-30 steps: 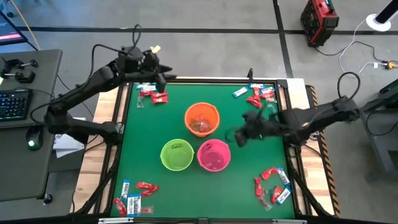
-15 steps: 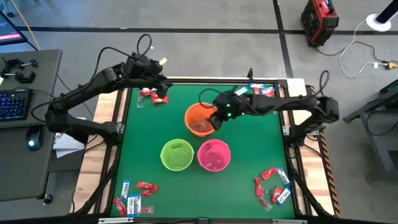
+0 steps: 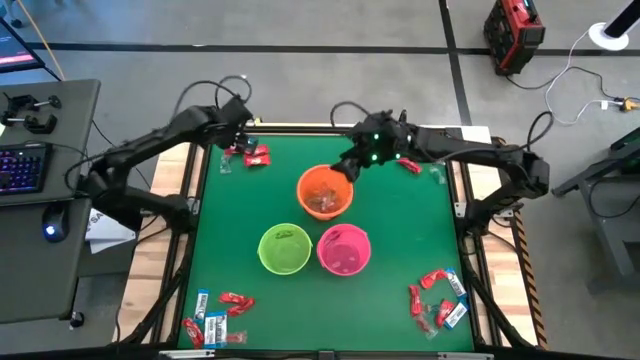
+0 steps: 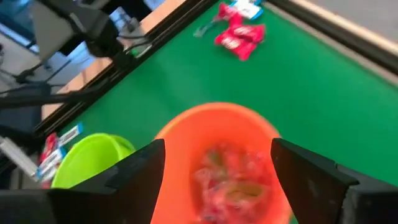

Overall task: Sort candy by brand, put in halloween buckets
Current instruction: Put the blue gummy into the orange bucket

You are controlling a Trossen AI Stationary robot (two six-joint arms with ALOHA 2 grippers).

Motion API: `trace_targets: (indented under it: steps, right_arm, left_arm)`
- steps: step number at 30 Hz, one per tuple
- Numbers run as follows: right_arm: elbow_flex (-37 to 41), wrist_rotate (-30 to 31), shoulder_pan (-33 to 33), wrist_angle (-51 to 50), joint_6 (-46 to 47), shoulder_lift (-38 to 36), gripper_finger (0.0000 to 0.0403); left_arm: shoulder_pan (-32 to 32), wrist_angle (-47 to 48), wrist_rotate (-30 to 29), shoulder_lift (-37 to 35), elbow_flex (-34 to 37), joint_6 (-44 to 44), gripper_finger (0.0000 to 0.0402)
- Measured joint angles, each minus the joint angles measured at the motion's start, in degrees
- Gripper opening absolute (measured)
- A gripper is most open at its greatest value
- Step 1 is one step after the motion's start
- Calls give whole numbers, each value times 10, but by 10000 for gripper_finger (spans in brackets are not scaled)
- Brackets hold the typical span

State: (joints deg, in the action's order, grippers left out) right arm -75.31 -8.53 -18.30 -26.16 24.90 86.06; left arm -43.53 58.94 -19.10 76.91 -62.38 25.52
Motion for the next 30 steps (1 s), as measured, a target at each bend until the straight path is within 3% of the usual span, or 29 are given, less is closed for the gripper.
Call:
trace_targets:
  steps: [6, 12, 18, 22, 26, 30]
  right_arm:
    - [-18, 1, -13, -20, 1, -1, 287]
    - [-19, 0, -6, -26, 5, -1, 287]
    - [-19, 21, 6, -47, 5, -1, 287]
    - [-19, 27, 7, -50, 1, -1, 287]
    - [-19, 28, 7, -53, 1, -1, 287]
    - [-19, 28, 7, -67, 1, -1, 287]
  left_arm:
    - [-74, -54, 73, 107, 63, 19, 227]
    - [-77, -75, -30, 161, 85, 63, 227]
    - [-79, -145, -14, 163, 146, 121, 227]
    - [-73, -158, -20, 162, 149, 124, 222]
    - [-75, -165, -6, 162, 149, 132, 171]
    - [-74, -164, 7, 163, 149, 133, 68]
